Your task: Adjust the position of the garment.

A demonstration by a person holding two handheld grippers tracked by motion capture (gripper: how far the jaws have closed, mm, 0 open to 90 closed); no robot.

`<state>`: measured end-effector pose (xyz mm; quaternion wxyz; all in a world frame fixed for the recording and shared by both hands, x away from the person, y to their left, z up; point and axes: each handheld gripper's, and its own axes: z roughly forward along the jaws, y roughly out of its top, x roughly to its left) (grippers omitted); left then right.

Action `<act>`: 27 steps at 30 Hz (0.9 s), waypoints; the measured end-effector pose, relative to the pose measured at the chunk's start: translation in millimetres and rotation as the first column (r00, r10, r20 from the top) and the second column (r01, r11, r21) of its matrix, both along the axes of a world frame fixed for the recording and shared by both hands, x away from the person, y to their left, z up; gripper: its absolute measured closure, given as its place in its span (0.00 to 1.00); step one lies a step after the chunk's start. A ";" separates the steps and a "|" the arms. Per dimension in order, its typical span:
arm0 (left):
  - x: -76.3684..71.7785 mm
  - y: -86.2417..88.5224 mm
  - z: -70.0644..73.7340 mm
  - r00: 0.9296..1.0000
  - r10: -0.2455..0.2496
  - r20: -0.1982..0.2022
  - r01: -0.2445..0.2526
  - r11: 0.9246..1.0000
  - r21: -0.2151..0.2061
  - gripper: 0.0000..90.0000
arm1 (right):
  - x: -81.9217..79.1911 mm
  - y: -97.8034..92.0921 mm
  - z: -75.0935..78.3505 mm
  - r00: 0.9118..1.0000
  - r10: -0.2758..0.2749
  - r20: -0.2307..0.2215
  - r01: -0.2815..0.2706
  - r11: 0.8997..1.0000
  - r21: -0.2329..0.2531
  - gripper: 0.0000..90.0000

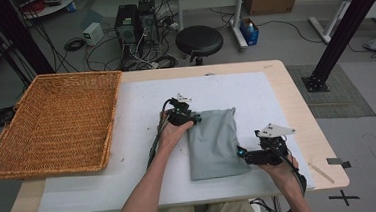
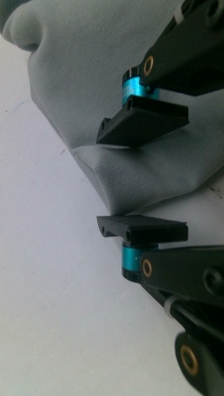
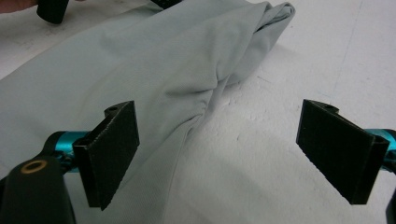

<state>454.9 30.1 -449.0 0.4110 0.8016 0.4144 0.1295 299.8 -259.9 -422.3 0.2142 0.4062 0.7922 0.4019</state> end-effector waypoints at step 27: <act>-5.5 -5.7 6.6 0.999 0.006 0.034 -0.007 1.000 0.027 0.93 | -36.4 3.7 -17.7 0.995 0.076 -0.062 -0.075 0.997 0.024 0.37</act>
